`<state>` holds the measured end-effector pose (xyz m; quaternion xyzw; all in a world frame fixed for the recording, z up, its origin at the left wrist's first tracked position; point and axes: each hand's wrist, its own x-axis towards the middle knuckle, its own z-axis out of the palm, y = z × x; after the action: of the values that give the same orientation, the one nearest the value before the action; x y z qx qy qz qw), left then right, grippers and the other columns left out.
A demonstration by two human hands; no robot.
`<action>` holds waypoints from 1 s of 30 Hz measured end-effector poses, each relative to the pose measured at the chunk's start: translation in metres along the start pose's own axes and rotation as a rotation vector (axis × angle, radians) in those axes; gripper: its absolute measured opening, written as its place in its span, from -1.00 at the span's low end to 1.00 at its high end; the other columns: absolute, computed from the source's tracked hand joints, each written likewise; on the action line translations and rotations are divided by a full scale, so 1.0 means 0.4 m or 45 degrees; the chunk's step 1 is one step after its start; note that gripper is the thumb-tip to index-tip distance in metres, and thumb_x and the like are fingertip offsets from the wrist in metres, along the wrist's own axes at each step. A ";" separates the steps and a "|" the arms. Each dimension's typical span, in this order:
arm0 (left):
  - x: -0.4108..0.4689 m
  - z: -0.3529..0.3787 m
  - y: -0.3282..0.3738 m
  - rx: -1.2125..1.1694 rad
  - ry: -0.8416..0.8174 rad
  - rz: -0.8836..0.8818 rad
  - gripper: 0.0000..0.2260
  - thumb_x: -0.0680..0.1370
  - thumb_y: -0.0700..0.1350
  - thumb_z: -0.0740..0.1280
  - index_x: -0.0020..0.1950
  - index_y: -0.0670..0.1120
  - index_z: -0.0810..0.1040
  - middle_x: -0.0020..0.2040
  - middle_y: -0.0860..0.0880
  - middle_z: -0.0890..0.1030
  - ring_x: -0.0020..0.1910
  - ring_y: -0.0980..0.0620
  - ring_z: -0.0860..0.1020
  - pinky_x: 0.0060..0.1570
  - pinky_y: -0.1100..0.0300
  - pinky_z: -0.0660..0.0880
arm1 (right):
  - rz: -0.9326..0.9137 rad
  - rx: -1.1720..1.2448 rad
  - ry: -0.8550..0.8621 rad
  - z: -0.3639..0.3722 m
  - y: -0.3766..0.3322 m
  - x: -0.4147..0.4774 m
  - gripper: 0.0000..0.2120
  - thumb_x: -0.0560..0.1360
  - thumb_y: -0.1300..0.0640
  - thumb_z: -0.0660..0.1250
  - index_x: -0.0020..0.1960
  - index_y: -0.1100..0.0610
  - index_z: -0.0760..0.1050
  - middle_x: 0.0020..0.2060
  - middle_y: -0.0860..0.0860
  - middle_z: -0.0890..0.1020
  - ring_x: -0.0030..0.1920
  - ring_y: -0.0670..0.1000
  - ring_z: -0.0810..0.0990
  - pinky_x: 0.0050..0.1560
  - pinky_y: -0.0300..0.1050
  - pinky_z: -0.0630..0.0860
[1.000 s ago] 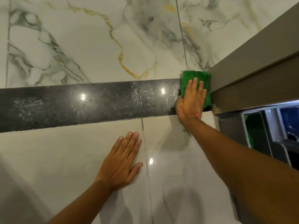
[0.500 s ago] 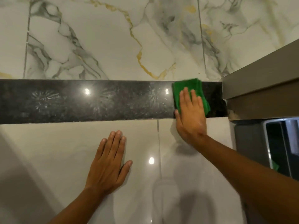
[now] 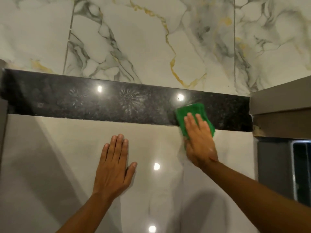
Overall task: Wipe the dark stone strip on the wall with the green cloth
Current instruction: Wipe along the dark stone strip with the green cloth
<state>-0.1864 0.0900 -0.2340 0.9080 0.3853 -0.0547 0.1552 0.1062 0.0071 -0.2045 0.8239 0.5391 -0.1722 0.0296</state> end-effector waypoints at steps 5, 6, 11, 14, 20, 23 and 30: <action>-0.005 0.008 -0.058 -0.035 0.068 -0.149 -0.32 0.62 0.15 0.06 0.62 -0.24 0.03 0.65 -0.23 0.05 0.64 -0.17 -0.01 0.61 -0.08 -0.08 | 0.713 0.236 0.239 -0.042 -0.238 0.279 -0.36 0.57 0.08 0.11 0.57 0.16 -0.04 0.57 0.13 0.09 0.55 0.22 0.01 0.52 0.11 -0.14; -0.007 0.009 -0.069 -0.036 0.078 -0.164 -0.32 0.62 0.15 0.05 0.62 -0.23 0.02 0.65 -0.23 0.05 0.64 -0.16 -0.02 0.61 -0.08 -0.09 | 0.432 0.152 0.251 -0.015 -0.274 0.272 -0.34 0.54 0.11 0.14 0.57 0.15 -0.03 0.56 0.13 0.11 0.55 0.21 0.03 0.51 0.11 -0.14; -0.023 -0.015 -0.106 -0.048 0.073 -0.223 -0.33 0.62 0.13 0.06 0.61 -0.25 0.06 0.64 -0.24 0.06 0.64 -0.16 -0.03 0.60 -0.09 -0.09 | -0.402 -0.097 -0.069 0.011 -0.149 0.068 -0.24 0.49 0.16 0.22 0.58 0.03 -0.08 0.58 0.00 0.01 0.57 0.11 -0.11 0.52 0.11 -0.16; -0.043 -0.022 -0.140 -0.039 0.056 -0.284 -0.33 0.63 0.13 0.04 0.62 -0.24 0.04 0.65 -0.24 0.03 0.64 -0.17 -0.04 0.61 -0.08 -0.10 | 0.194 0.000 0.144 -0.009 -0.222 0.201 -0.35 0.57 0.14 0.15 0.57 0.13 -0.05 0.58 0.08 0.05 0.56 0.18 -0.04 0.53 0.13 -0.12; -0.058 -0.023 -0.213 -0.002 0.078 -0.353 -0.32 0.63 0.17 0.00 0.62 -0.22 0.03 0.64 -0.22 0.05 0.64 -0.18 0.01 0.60 -0.06 -0.09 | -0.409 -0.069 0.098 0.032 -0.451 0.195 -0.23 0.43 0.28 0.23 0.57 0.13 -0.02 0.58 0.08 0.08 0.56 0.17 -0.06 0.52 0.15 -0.12; -0.059 -0.043 -0.249 -0.020 0.086 -0.404 -0.32 0.62 0.17 0.04 0.62 -0.22 0.04 0.64 -0.22 0.07 0.64 -0.16 0.00 0.60 -0.06 -0.07 | -0.465 -0.096 -0.058 0.022 -0.341 0.101 -0.23 0.49 0.24 0.24 0.58 0.06 -0.08 0.58 0.02 0.01 0.57 0.11 -0.14 0.52 0.13 -0.13; -0.080 -0.053 -0.357 -0.056 0.171 -0.541 -0.30 0.61 0.17 0.08 0.62 -0.23 0.06 0.65 -0.22 0.07 0.64 -0.17 -0.01 0.60 -0.11 0.00 | -0.239 -0.107 0.162 0.020 -0.666 0.322 -0.29 0.51 0.19 0.17 0.57 0.18 -0.05 0.58 0.14 0.02 0.56 0.20 -0.08 0.50 0.13 -0.22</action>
<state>-0.3113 0.1686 -0.2410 0.8045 0.5784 -0.0172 0.1340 -0.0888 0.2294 -0.2161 0.7771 0.6214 -0.0989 0.0135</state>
